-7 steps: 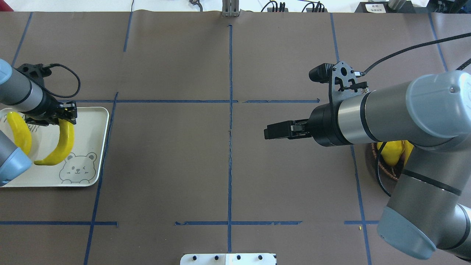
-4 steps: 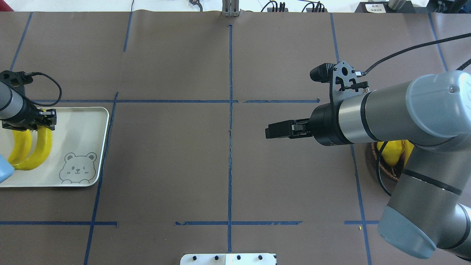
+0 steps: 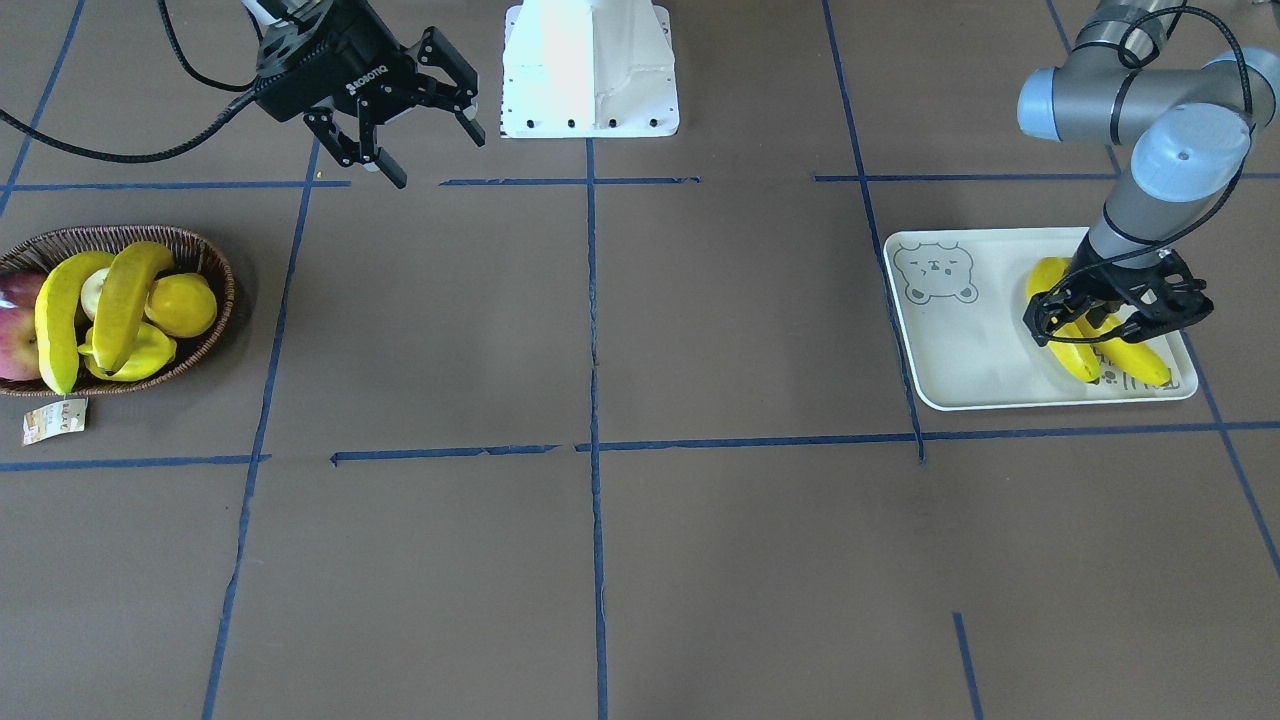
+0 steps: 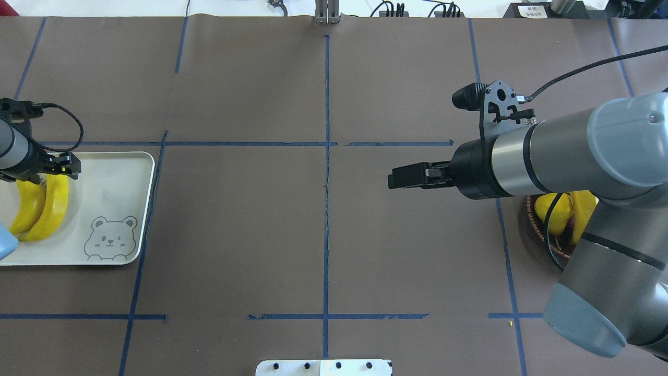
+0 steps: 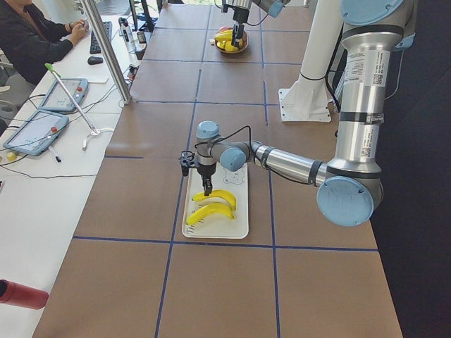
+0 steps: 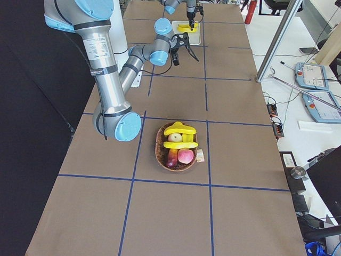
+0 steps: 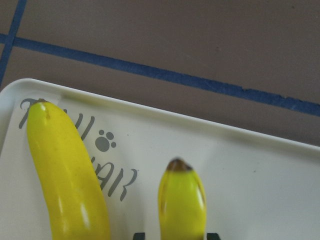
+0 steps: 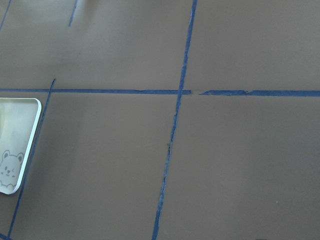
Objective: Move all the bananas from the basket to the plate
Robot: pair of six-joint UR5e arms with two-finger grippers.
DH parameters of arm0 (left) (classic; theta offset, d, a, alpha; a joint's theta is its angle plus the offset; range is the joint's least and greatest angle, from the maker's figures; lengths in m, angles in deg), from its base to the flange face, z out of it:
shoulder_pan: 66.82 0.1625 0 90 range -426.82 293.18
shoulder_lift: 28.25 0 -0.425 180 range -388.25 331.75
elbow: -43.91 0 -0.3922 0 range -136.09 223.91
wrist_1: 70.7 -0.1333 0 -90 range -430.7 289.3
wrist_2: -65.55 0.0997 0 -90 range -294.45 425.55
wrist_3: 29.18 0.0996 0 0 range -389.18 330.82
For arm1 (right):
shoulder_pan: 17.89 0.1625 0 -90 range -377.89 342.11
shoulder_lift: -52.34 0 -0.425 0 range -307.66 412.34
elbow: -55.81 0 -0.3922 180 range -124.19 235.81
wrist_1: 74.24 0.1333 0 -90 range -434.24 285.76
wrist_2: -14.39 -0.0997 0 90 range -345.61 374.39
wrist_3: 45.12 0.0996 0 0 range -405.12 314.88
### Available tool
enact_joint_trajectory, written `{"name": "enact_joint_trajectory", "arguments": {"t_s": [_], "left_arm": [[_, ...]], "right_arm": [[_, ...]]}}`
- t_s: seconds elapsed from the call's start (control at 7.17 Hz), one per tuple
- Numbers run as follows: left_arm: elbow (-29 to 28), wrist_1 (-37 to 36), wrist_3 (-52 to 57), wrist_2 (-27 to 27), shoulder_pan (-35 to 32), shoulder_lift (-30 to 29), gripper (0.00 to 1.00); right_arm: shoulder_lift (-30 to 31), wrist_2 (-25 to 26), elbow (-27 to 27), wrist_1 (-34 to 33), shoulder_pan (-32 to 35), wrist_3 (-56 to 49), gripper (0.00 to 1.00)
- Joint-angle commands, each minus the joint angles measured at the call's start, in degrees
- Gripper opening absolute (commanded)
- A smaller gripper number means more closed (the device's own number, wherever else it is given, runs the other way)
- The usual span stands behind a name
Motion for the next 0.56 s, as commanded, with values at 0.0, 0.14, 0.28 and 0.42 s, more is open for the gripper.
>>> {"name": "enact_joint_trajectory", "arguments": {"t_s": [0.0,0.14,0.28,0.42], "left_arm": [[4.62,-1.94,1.11,-3.86,-1.07,-1.15,1.00],[8.30,-6.65,0.94,-6.51,-2.21,-4.12,1.00],[11.21,-14.01,0.32,-6.80,-2.22,-8.93,1.00],[11.93,-17.91,-0.73,-6.89,-1.96,-12.55,1.00]], "right_arm": [[6.53,-7.54,0.20,-0.09,8.39,-1.47,1.00],[12.75,-11.95,0.29,0.34,12.97,-7.40,1.00],[19.25,-14.17,0.46,0.52,17.20,-15.81,1.00],[22.19,-14.36,1.68,0.35,18.72,-19.11,1.00]]}}
